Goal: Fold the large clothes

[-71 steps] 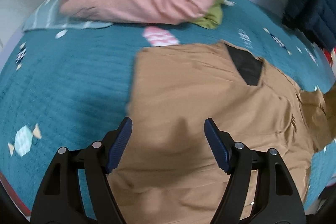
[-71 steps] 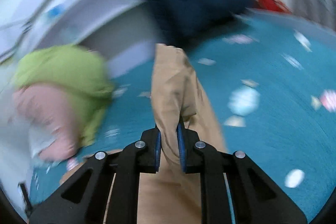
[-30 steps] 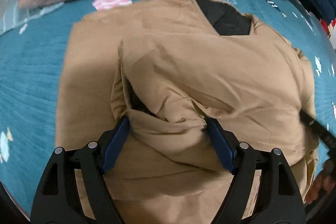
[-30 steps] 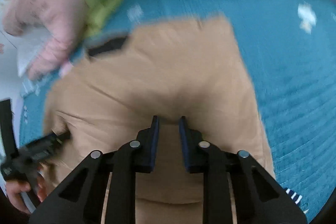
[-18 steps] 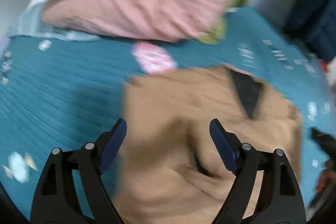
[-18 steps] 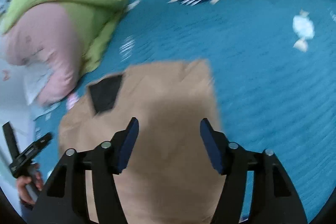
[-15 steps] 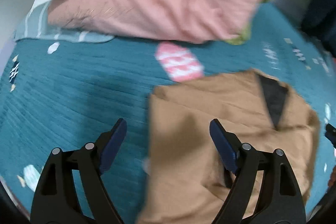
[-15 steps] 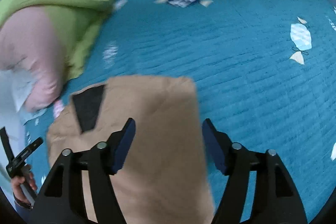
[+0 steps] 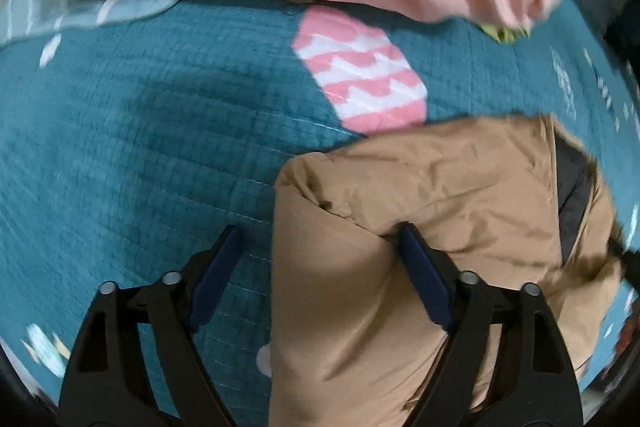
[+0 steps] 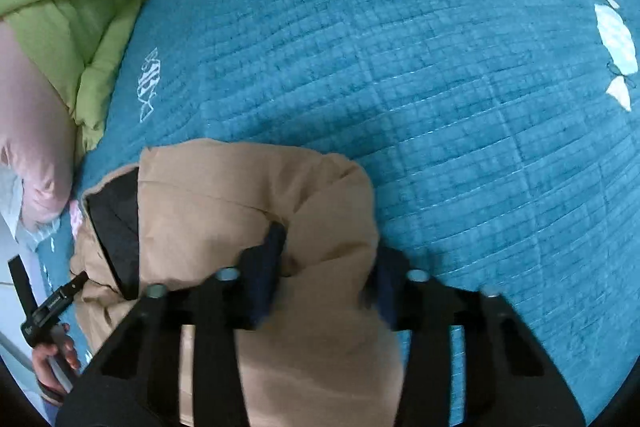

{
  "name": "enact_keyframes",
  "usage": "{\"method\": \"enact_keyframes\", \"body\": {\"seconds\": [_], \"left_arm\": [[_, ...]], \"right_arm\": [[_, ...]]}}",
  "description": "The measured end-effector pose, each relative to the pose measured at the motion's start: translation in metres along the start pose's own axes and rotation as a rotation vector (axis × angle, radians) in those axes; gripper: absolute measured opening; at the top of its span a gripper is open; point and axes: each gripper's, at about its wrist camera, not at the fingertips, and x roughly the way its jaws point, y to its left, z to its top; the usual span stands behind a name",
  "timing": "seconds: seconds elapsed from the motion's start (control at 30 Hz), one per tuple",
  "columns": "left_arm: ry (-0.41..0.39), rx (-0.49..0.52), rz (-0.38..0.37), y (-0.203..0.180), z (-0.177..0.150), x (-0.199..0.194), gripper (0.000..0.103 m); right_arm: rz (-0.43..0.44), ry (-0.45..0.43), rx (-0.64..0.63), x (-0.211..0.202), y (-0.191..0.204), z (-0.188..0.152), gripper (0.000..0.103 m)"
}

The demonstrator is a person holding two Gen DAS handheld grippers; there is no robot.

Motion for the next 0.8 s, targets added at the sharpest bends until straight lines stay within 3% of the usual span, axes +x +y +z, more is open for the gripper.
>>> {"method": "enact_keyframes", "body": {"seconds": [0.03,0.1,0.17,0.27,0.47,0.6,0.8], "left_arm": [[-0.001,0.022,-0.024,-0.004,0.0,-0.003,0.049],[-0.04,0.063,-0.02,-0.013,0.0,-0.013,0.028],[-0.139,0.091,-0.015,-0.021,-0.001,-0.032,0.021],[-0.242,0.087,-0.068,-0.027,-0.001,-0.061,0.019],[-0.371,0.07,-0.181,-0.023,-0.011,-0.121,0.019],[-0.408,0.129,-0.183,-0.003,-0.039,-0.157,0.019],[-0.443,0.201,-0.188,0.017,-0.112,-0.202,0.018]], "right_arm": [[0.021,-0.011,0.005,-0.004,-0.003,0.0,0.021],[0.036,-0.047,-0.019,-0.015,-0.001,-0.001,0.015],[0.049,-0.094,-0.051,-0.031,0.005,-0.002,0.013],[0.098,-0.171,-0.071,-0.058,0.017,-0.001,0.012],[0.182,-0.343,-0.166,-0.123,0.047,-0.017,0.012],[0.22,-0.389,-0.206,-0.156,0.052,-0.045,0.012],[0.253,-0.385,-0.223,-0.189,0.04,-0.101,0.012]]}}
